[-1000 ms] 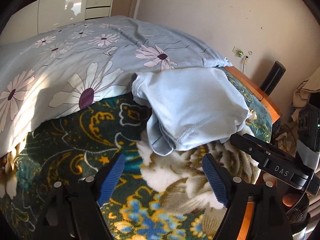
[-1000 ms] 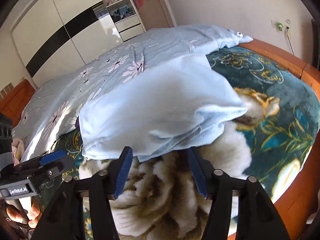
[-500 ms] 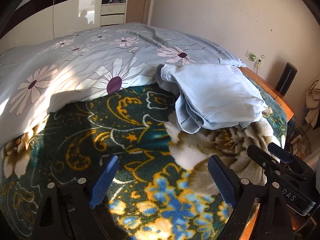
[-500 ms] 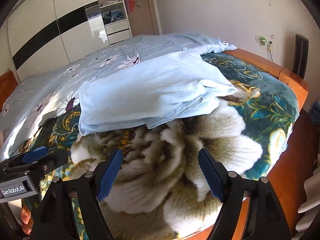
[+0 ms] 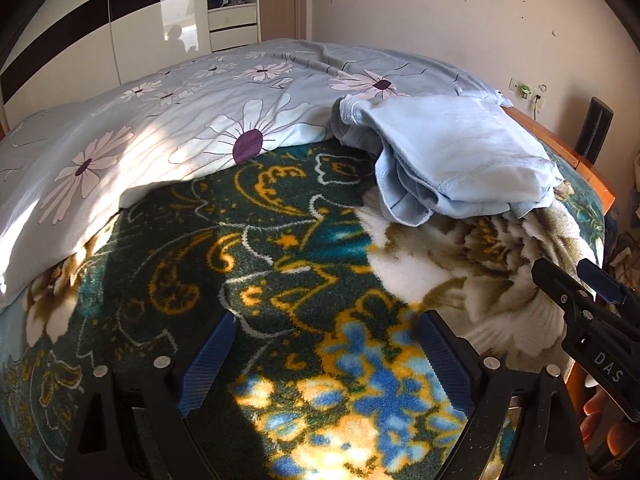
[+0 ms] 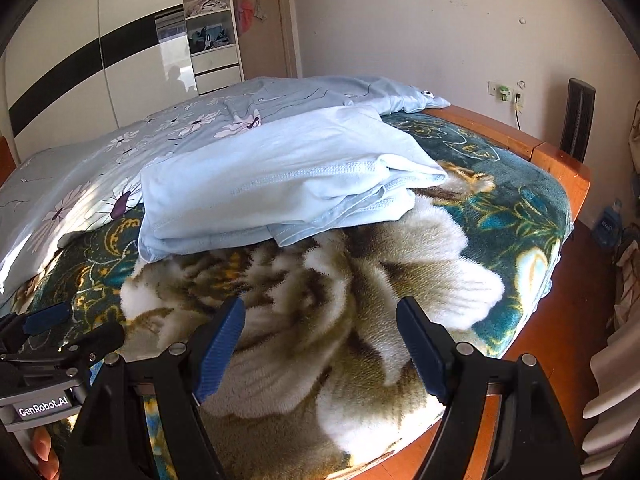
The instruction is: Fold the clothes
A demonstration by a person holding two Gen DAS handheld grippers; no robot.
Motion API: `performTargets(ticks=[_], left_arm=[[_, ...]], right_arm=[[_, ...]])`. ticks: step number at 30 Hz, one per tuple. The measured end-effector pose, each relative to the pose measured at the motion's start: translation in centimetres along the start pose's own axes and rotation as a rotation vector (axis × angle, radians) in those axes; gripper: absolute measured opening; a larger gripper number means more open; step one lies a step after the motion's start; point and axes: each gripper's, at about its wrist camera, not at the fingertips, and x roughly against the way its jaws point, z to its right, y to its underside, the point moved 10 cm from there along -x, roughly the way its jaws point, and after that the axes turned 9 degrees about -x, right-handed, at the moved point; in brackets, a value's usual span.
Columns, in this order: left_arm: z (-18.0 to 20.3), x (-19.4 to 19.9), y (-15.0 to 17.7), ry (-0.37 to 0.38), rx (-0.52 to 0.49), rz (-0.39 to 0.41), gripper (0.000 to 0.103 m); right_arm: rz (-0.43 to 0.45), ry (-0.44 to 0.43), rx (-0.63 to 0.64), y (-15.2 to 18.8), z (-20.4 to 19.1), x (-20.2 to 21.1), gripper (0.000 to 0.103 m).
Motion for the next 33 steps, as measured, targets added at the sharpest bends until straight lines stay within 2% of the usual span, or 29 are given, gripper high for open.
performTargets(ticks=[11,19,27,33], left_arm=[[0.5,0.1,0.1,0.000,-0.024,0.047,0.094],[2.3,0.1,-0.5,0.017,-0.108,0.047,0.094],[2.2,-0.1,-0.5,0.046,-0.077,0.043,0.094],[1.9,-0.2,-0.3,0.036,-0.060,0.050,0.094]], right_arm=[[0.010,0.005,0.018,0.4,-0.7,-0.1,0.079],[0.004,0.018,0.001,0.5,-0.2,-0.1,0.079],[-0.001,0.036,-0.013,0.5,0.4,-0.2,0.079],[-0.006,0.039,-0.010,0.8,0.3,-0.3,0.079]])
